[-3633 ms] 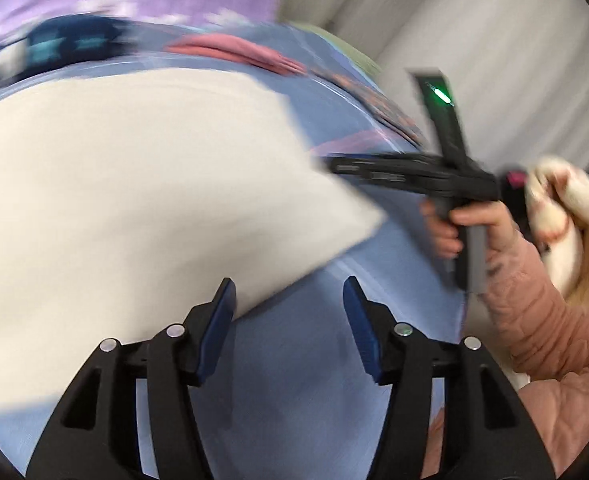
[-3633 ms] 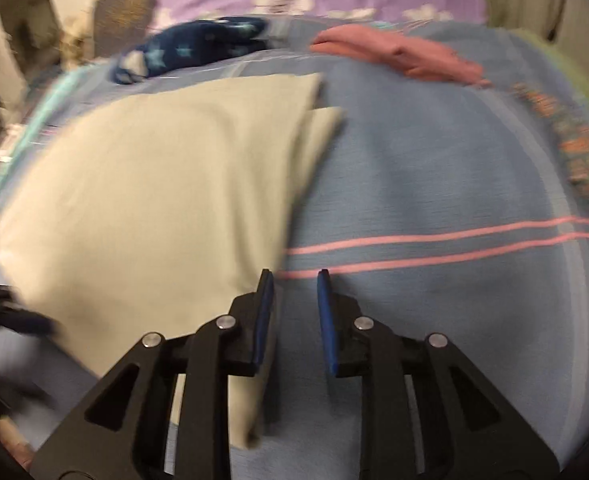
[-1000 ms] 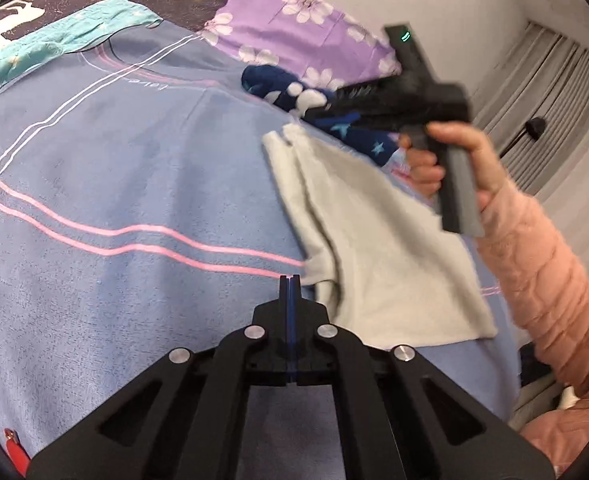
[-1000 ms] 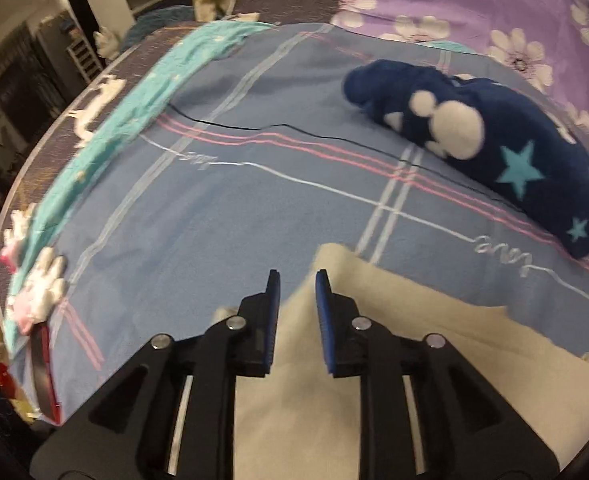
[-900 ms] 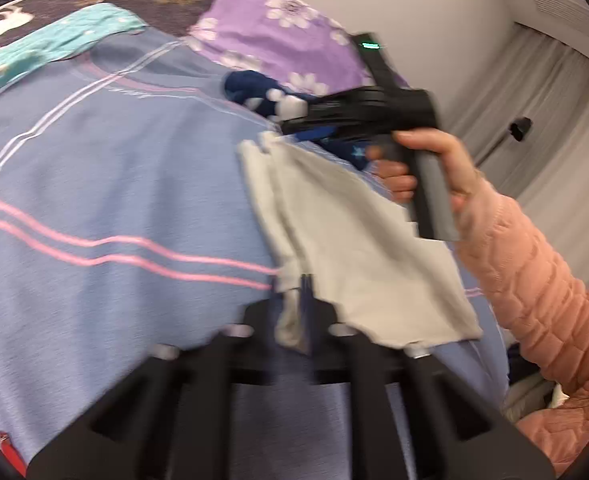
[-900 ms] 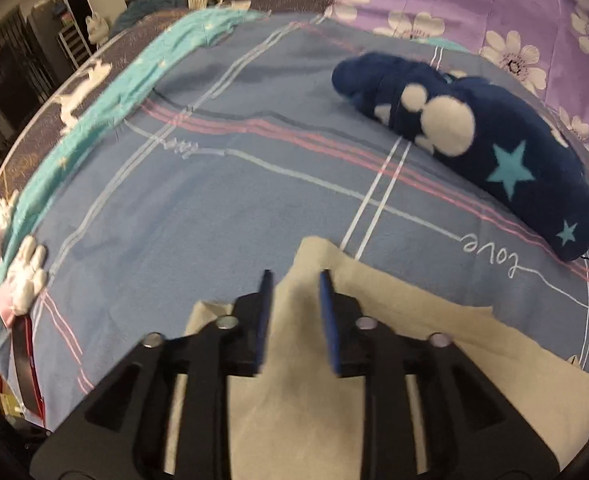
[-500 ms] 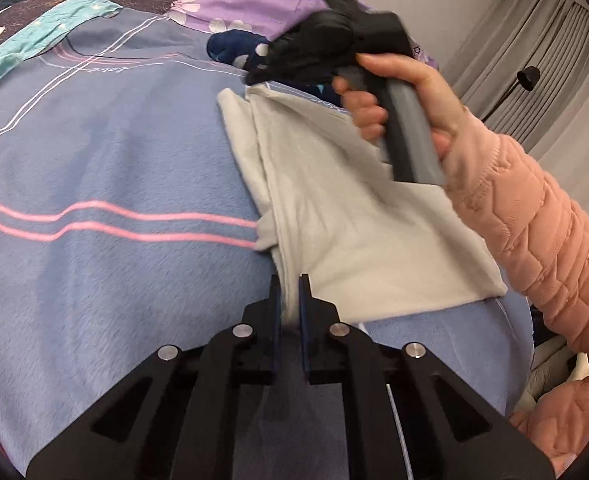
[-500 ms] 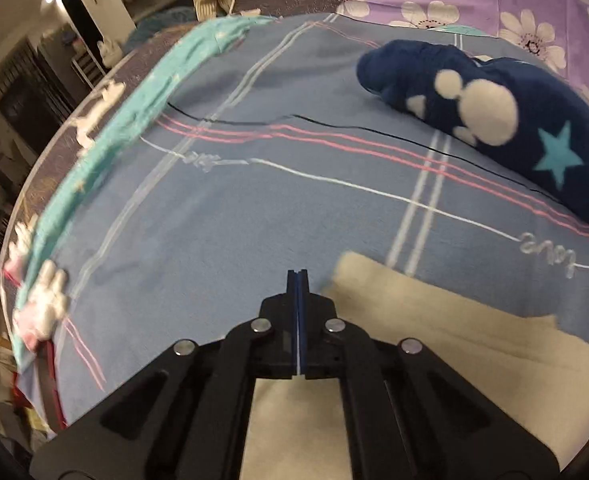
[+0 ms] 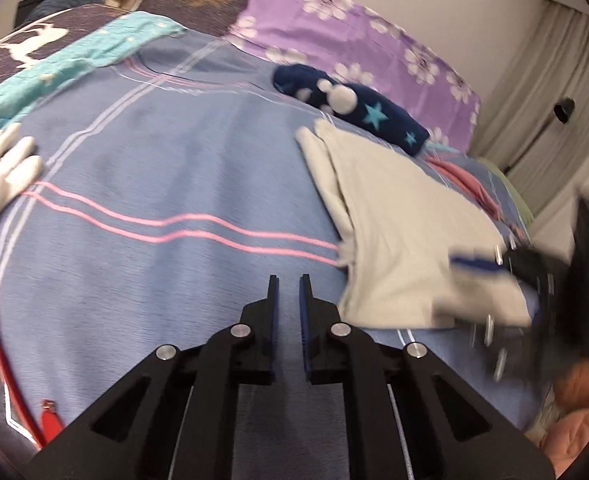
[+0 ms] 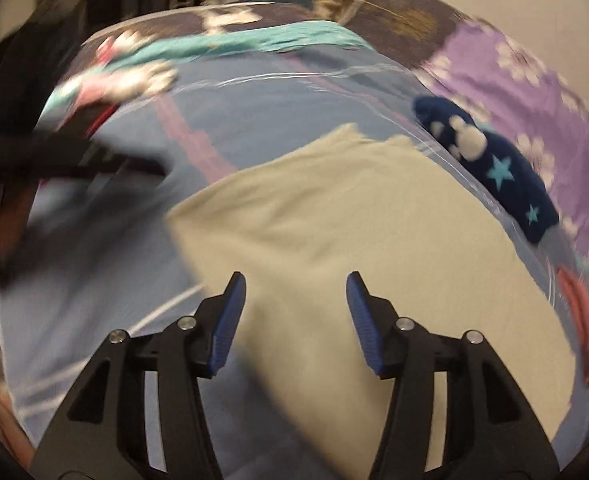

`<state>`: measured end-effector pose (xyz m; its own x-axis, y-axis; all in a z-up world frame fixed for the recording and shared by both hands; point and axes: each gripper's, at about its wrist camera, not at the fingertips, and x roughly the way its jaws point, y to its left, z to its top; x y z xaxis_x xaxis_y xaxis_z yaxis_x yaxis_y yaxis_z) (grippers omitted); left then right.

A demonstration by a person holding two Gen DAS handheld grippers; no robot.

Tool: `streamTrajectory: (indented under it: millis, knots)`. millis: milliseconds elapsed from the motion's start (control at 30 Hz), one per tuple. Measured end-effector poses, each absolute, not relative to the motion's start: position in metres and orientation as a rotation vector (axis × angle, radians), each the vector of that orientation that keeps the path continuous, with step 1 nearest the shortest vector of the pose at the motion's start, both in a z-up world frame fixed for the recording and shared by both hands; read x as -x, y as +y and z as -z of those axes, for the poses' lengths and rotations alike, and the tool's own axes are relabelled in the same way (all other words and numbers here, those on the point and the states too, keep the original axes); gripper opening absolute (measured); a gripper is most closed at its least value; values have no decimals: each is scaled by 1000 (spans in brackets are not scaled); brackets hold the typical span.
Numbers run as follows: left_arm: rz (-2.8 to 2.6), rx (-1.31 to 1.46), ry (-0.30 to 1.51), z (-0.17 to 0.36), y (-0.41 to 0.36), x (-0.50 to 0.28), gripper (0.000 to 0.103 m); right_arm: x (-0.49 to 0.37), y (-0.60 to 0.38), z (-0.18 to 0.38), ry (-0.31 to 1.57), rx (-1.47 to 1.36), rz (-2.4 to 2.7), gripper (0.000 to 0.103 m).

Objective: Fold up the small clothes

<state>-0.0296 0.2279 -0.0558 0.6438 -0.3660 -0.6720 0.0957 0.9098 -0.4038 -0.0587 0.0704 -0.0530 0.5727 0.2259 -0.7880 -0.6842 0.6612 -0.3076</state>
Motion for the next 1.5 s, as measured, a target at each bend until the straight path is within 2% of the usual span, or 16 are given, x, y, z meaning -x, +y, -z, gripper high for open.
streamTrajectory:
  millis: [200,267,300,367,400,500,600,867,933,1033,1100,1167,1233,1267,1300,1500]
  knots:
    - [202,364,798,46,245,42,39,76,106,80,700,856,-417,58]
    - [199,376,790,46,250,44,43,70,120,84,661,877,-364,58]
    - [203,388,783,47,253,45,51,65,123,87,658,873,-350,58]
    - [231,434,760,49,261,41,58,53,128,89,667,831,-321,51]
    - [246,459,757,50,264,37,58,47,131,89,679,811,-312,44]
    - [315,530,767,55,270,17,60,43,135,90,680,809,-302,30]
    - [440,570,793,58,263,-13,67,48,131,90,687,804,-305,29]
    - [717,546,1019,86,190,-122,68,45,118,88,727,756,-309,31]
    - [757,522,1026,86,176,-138,68,45,123,91,707,783,-296,31]
    - [777,518,1040,86,161,-160,63,40,131,93,688,800,-281,31]
    - [764,514,1059,90,153,-173,33,33,137,95,675,805,-263,31]
    - [732,523,1091,96,151,-184,14,27,138,95,663,803,-247,31]
    - [725,559,1104,99,153,-189,12,25,133,91,667,764,-261,24]
    - [718,551,1102,96,152,-189,11,25,127,87,665,729,-267,12]
    - [708,526,1094,92,149,-187,10,23,118,80,664,675,-271,7]
    - [698,469,1033,54,130,-181,9,29,75,40,623,468,-260,5]
